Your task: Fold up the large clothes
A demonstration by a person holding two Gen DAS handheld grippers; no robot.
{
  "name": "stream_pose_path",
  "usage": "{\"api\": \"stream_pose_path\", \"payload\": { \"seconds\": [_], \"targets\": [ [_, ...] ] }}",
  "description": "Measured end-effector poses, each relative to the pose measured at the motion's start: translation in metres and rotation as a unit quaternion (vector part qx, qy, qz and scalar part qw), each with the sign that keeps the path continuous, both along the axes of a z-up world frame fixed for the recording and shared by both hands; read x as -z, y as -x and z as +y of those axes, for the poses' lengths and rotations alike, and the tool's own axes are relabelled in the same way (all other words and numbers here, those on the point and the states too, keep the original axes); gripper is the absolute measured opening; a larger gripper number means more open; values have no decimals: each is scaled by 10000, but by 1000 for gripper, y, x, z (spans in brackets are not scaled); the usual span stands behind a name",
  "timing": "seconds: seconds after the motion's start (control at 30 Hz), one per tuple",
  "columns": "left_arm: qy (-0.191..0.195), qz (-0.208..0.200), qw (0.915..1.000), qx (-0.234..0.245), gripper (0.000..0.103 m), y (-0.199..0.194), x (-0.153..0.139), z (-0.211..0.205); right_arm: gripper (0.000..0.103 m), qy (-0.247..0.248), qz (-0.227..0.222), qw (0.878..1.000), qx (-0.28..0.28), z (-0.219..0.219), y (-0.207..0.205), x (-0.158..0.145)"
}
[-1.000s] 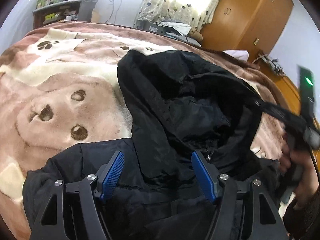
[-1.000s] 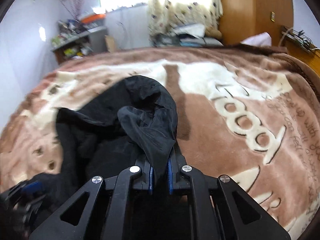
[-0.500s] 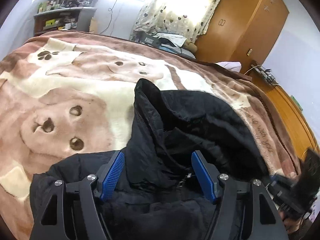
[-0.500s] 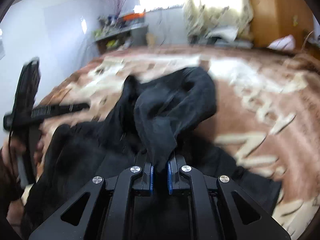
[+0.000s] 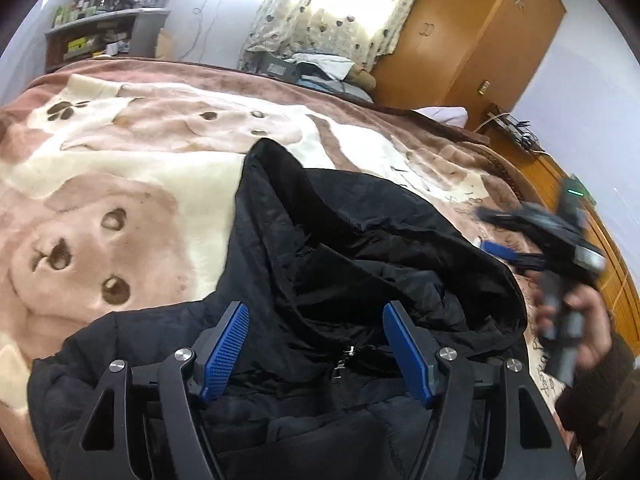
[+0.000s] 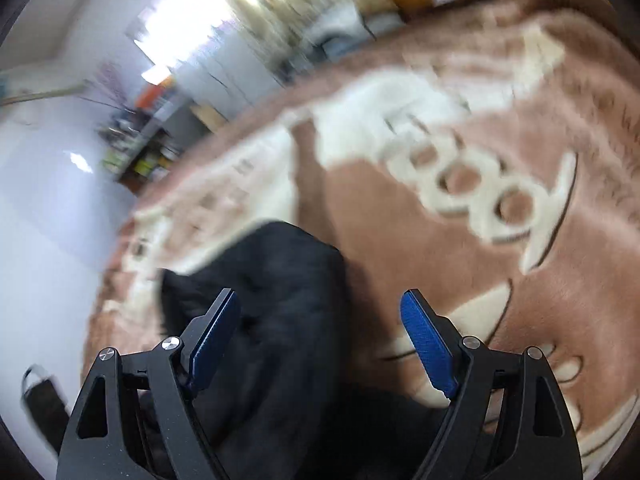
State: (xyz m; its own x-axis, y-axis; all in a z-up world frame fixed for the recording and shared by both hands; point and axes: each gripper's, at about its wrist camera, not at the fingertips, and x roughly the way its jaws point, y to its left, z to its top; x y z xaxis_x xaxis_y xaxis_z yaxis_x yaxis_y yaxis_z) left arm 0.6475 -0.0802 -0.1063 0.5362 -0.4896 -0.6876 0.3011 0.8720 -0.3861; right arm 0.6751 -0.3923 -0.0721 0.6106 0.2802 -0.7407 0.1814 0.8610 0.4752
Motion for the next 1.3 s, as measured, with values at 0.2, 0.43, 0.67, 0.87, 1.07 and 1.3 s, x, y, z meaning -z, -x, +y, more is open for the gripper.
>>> {"api": "stream_pose_path", "payload": {
  "seconds": [0.2,0.43,0.67,0.87,1.07,1.3],
  "targets": [
    [-228,36,9996,177,70,-4,16,-5,63,-363,775,9959,-282,14,-44,48],
    [-186,190,9996,45,70,-1,19,6,7,728,384,9909,-1068,65,-43,13],
    [55,58,9996,-259,70,17,-9,30,5,1627,-1201,9502,-2371,145,16,-78],
    [373,-41,9976,-576,70,45,-36,64,5,1691,-1747,9216,-3025,179,88,-106],
    [816,157,9940,-717,70,80,-44,75,5,2028,-1908,8998,-3359,197,143,-107],
    [1665,254,9785,-1193,70,122,-34,88,5,2683,-1902,8715,-3637,199,204,-96]
  ]
}}
